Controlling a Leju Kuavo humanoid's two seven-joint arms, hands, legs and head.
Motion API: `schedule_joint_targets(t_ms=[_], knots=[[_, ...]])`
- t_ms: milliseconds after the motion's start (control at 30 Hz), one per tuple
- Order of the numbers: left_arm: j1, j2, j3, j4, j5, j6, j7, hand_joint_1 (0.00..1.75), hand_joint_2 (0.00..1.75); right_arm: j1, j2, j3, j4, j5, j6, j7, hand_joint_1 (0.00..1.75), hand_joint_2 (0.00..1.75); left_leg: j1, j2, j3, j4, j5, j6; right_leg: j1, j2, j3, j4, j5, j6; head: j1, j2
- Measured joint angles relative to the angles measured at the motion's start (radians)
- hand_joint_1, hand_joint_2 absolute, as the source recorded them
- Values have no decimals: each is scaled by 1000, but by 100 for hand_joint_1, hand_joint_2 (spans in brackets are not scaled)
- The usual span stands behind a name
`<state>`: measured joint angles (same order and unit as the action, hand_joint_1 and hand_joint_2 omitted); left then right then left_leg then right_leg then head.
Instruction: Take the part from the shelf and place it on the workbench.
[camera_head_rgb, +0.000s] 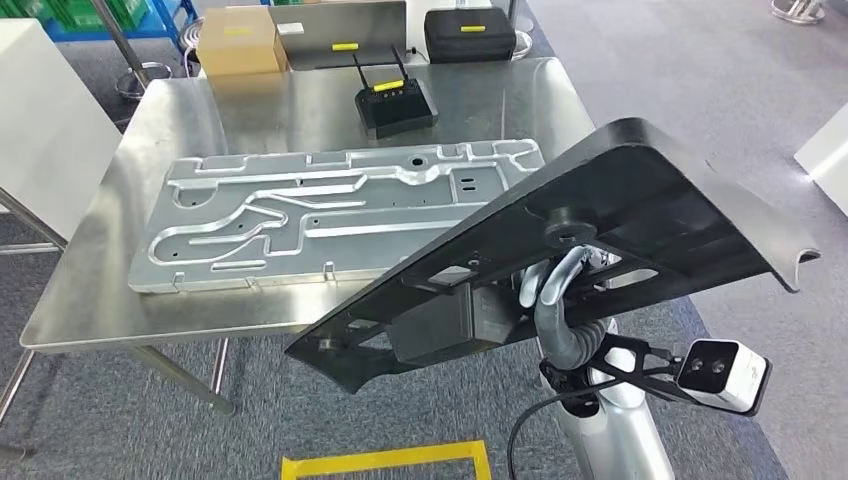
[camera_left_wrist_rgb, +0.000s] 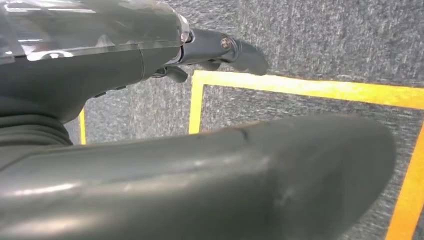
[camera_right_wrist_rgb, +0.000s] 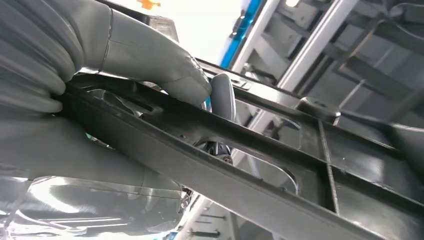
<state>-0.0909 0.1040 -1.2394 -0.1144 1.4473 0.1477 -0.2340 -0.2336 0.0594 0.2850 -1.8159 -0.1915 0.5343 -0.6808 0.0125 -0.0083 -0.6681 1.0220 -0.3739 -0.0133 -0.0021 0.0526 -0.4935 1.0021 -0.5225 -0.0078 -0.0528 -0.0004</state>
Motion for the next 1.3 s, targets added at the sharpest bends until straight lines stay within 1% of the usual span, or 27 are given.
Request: schedule_joint_targets(t_ms=[67,133,167,233,267,300,333,400,433,467,533,600,633,700,767,800,833,867,900,933,967,1000,1100,1133,1200,1267,1300], knots=[[-2,0,0,0,0,1,-6,0,0,5,2,-10,-22,17,-16,0,175,175,-1,-1,5,0,3,12,-1,0,6,2,-18,14,0,0],[-5,0,2,0,0,1,-15,0,0,8,4,-24,-54,42,-44,0,175,175,0,1,13,-4,-6,25,-3,-18,-7,38,-44,26,0,0],[-6,0,3,0,0,1,-18,0,0,10,5,-33,-72,52,-59,0,175,175,1,1,18,-6,-11,31,-4,-29,-33,87,-67,31,0,0],[-4,0,6,0,0,1,-20,0,0,18,6,-49,-103,64,-80,0,175,175,0,2,27,-6,-24,36,-5,-41,-120,227,-117,38,0,0],[-3,0,7,0,0,1,-20,0,0,24,6,-56,-115,66,-86,0,175,175,-1,3,33,-6,-31,36,-6,-42,-160,280,-124,40,0,0],[-2,0,9,0,0,1,-20,0,0,29,6,-61,-124,68,-89,0,175,175,-1,3,42,-6,-38,36,-6,-42,-184,299,-110,39,0,0],[-1,0,9,0,0,0,-20,0,0,33,6,-65,-132,70,-91,0,175,175,-2,2,53,-6,-46,36,-5,-42,-188,277,-74,37,0,0],[-1,-1,10,0,0,0,-20,0,0,35,7,-70,-148,90,-113,0,175,175,-4,2,75,-7,-61,33,-1,-45,-151,148,26,24,0,0],[-2,-2,11,0,0,-1,-20,0,0,28,7,-73,-154,113,-145,0,175,175,-6,2,83,-6,-68,30,3,-48,-130,83,60,16,0,0],[-2,-2,11,0,0,-2,-21,0,0,13,7,-76,-153,141,-192,0,175,175,-8,2,87,-6,-73,26,6,-50,-117,42,79,9,0,0],[-4,-3,12,0,0,-3,-21,0,0,-60,3,-86,-117,188,-304,3,175,175,-10,8,88,-8,-77,16,11,-45,-113,20,82,0,0,0],[-11,-3,11,0,0,-7,-25,0,0,-167,-9,-103,-41,220,-396,5,175,175,-11,13,88,-5,-83,7,4,-39,-111,11,86,-8,0,0],[-14,-3,11,0,0,-10,-28,0,0,-221,-18,-112,4,236,-431,6,175,175,-12,14,80,15,-95,2,1,-39,-106,6,88,-13,0,0],[-18,-1,11,0,0,-17,-33,0,0,-305,-32,-123,85,266,-471,8,175,175,-9,12,31,117,-145,-6,-2,-41,-98,-1,88,-20,0,0],[-16,0,11,0,0,-20,-34,0,0,-352,-43,-127,145,284,-491,11,175,175,-5,12,-41,247,-191,-13,-1,-41,-95,0,84,-24,0,0],[-14,0,11,0,0,-22,-35,0,0,-365,-46,-127,165,298,-503,18,175,175,-3,12,-63,279,-191,-15,-1,-41,-93,1,81,-24,0,0],[-14,0,11,0,0,-24,-36,0,0,-374,-49,-127,182,319,-521,29,175,175,-2,12,-66,272,-170,-17,-1,-41,-89,2,77,-23,0,0],[-13,0,11,0,0,-27,-37,0,0,-383,-51,-127,197,345,-542,43,175,175,-1,12,-50,226,-132,-17,-1,-41,-84,3,73,-22,0,0],[-14,1,11,0,0,-30,-39,0,0,-396,-53,-125,214,379,-568,61,175,175,0,12,-23,156,-86,-15,-1,-41,-80,6,67,-19,0,0],[-14,2,11,0,0,-33,-41,0,0,-416,-54,-122,237,419,-596,81,175,175,-1,12,7,87,-54,-12,1,-40,-78,10,61,-16,0,0],[-15,4,10,0,0,-35,-42,0,0,-442,-54,-115,266,466,-628,103,175,175,-3,12,29,36,-36,-7,2,-38,-79,14,57,-12,0,0],[-16,5,9,0,0,-37,-43,0,0,-470,-54,-104,302,524,-665,129,175,175,-5,12,39,9,-33,-2,3,-36,-81,17,55,-8,0,0],[-19,5,8,0,0,-37,-43,0,0,-536,-54,-55,408,699,-750,191,175,175,-3,12,46,-8,-39,12,4,-36,-84,18,50,6,0,0],[-20,5,7,0,0,-37,-42,0,0,-556,-52,-35,444,749,-766,205,175,175,-1,12,49,-13,-37,16,3,-38,-90,32,40,12,0,0],[-23,4,7,0,0,-36,-40,0,0,-603,-43,8,527,859,-787,241,175,175,2,12,55,-20,-35,24,-1,-41,-133,120,-6,21,0,0],[-26,4,6,0,0,-36,-37,0,0,-650,-24,60,626,989,-796,287,175,175,3,14,57,-20,-38,27,-6,-42,-207,254,-54,28,0,0],[-27,3,6,0,0,-36,-35,0,0,-668,-14,90,676,1045,-799,305,175,175,4,14,58,-20,-40,26,-9,-43,-233,294,-57,31,0,0]])
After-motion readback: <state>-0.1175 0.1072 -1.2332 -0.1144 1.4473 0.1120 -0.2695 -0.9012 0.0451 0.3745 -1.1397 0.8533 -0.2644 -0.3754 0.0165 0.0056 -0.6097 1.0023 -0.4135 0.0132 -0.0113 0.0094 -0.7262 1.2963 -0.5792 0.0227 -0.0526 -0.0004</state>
